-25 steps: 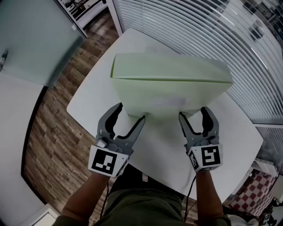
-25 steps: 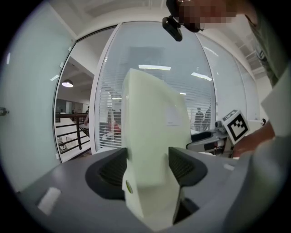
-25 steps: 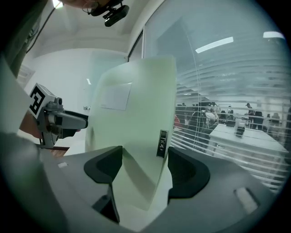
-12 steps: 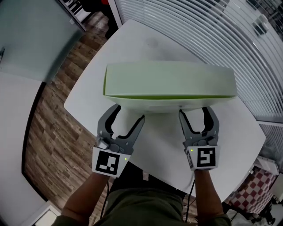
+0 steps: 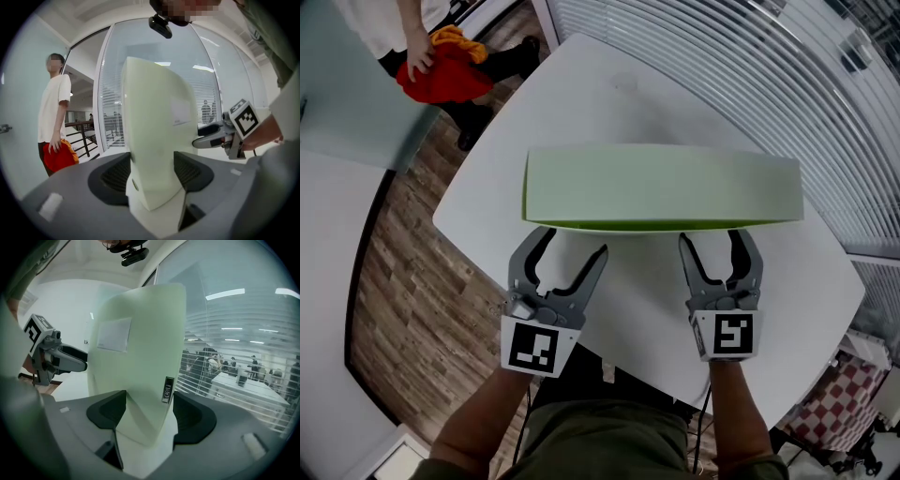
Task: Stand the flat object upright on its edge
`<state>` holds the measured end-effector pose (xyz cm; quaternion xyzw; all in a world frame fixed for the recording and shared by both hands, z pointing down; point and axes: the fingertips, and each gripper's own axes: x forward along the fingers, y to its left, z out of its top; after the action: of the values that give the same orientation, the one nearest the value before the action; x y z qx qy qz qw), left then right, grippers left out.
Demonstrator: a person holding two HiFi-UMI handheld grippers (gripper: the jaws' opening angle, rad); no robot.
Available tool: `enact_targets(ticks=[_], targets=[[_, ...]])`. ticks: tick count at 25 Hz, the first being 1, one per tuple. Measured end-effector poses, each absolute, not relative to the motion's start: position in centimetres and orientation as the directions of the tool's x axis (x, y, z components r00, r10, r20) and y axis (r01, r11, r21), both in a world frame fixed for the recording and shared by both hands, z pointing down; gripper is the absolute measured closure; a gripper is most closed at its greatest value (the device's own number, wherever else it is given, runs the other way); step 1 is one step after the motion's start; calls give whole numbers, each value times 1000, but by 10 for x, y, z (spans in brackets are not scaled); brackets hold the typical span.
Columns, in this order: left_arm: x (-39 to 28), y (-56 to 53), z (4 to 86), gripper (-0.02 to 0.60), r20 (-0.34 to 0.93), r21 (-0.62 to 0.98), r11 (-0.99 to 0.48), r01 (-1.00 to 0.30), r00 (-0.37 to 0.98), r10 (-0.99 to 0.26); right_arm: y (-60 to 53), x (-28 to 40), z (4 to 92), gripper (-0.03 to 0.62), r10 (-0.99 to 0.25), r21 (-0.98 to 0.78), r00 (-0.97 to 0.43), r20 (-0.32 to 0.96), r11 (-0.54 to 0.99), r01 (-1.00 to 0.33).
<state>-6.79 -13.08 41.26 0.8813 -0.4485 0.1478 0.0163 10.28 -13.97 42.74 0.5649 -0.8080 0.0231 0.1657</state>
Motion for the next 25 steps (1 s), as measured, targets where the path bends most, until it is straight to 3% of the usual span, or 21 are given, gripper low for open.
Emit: enact_targets(ticks=[25], targets=[[-68,-123,414,296,259,-67,-587,-807,554,-791,-128,101,430,270,-898,147,-326,296,380,-913]])
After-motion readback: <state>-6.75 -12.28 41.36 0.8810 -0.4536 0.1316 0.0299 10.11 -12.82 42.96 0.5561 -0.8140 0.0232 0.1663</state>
